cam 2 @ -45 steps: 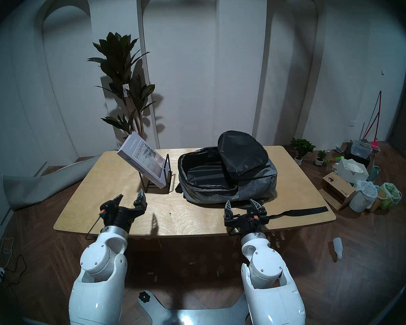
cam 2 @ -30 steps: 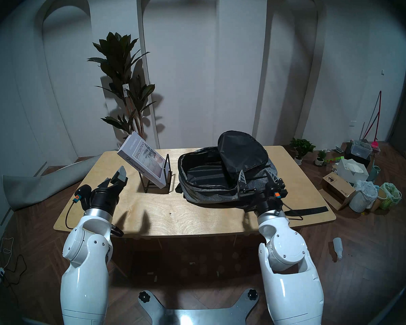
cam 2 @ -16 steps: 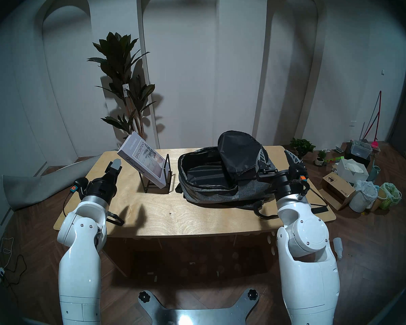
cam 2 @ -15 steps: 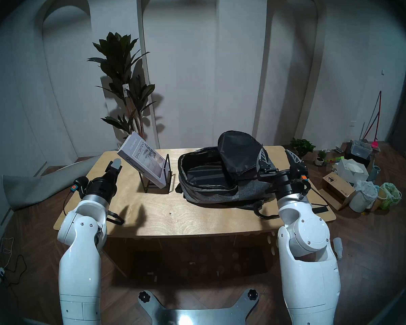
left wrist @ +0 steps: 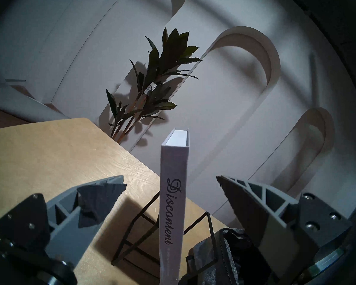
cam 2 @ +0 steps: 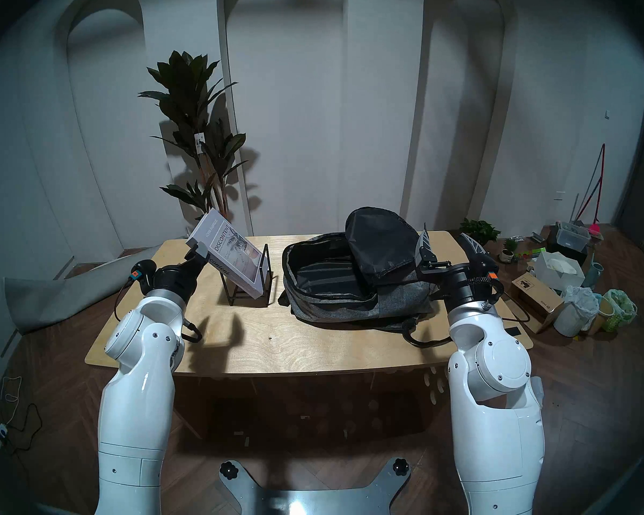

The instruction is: Put the book into the bag and close the bag

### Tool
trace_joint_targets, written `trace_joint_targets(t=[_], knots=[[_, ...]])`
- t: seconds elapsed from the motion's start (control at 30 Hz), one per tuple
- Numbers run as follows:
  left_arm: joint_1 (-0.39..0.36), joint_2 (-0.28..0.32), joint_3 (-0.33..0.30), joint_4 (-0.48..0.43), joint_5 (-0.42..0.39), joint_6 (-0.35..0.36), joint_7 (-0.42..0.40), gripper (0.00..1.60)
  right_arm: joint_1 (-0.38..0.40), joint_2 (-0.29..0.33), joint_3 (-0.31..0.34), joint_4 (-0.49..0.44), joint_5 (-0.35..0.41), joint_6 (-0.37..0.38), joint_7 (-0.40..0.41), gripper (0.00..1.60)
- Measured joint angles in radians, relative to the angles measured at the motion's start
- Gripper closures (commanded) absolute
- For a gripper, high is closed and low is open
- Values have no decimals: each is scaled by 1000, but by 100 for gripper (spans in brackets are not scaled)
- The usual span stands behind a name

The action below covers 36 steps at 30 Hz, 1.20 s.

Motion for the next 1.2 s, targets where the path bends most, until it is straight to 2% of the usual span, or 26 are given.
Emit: trace_joint_targets(t=[0.27,0.67,1.2], knots=[[-25,6,16,35,23,-20,-2,0,9,0,-2,10,3,-2,2,0],[-119,24,18,200,59,-75,-14,0,30,-12,-18,20,11,13,-22,0],[-203,38,6,290,60,-105,-48,0,50,-15,-34,24,0,24,-58,0]])
